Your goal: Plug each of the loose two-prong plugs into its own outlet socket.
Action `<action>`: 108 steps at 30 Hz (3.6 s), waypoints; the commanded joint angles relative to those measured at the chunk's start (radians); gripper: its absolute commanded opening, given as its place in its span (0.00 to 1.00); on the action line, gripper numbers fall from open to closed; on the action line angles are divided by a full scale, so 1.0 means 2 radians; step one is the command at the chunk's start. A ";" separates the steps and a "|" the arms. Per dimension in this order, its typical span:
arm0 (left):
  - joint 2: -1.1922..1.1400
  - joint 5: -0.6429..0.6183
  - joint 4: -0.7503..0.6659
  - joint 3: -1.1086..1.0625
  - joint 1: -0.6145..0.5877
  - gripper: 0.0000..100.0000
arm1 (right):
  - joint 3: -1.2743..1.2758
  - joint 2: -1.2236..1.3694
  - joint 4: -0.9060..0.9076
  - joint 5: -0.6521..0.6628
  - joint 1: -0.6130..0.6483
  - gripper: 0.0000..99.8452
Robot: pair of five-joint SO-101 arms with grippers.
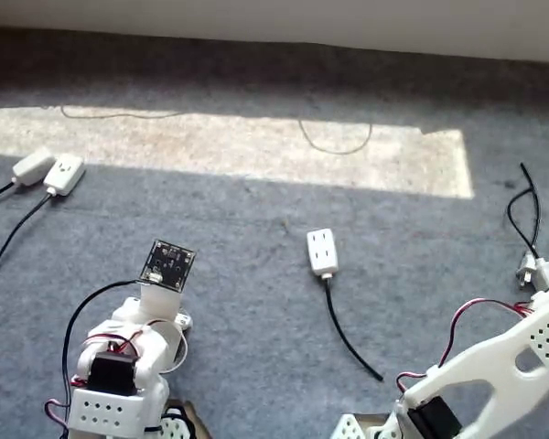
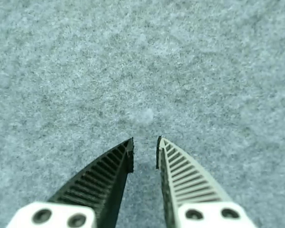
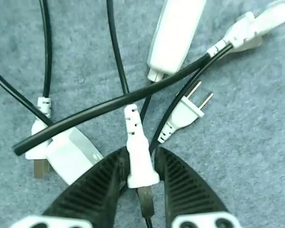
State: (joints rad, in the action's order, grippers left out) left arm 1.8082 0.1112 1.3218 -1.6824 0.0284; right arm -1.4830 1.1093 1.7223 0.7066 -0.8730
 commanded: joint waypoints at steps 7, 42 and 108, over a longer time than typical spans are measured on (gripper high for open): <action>0.003 -0.001 -0.008 -0.007 -0.006 0.10 | -0.089 -0.010 0.023 0.002 0.056 0.05; 0.003 -0.001 -0.008 -0.007 -0.006 0.10 | -0.122 -0.222 0.023 -0.394 0.616 0.06; -0.273 0.317 -0.120 0.353 -0.267 0.27 | 0.888 -0.797 0.019 -0.259 0.433 0.19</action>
State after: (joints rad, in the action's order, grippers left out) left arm 1.5934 0.6283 1.0779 -1.2022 -0.4933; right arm 0.1450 -0.4143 1.7254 0.1557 -0.0015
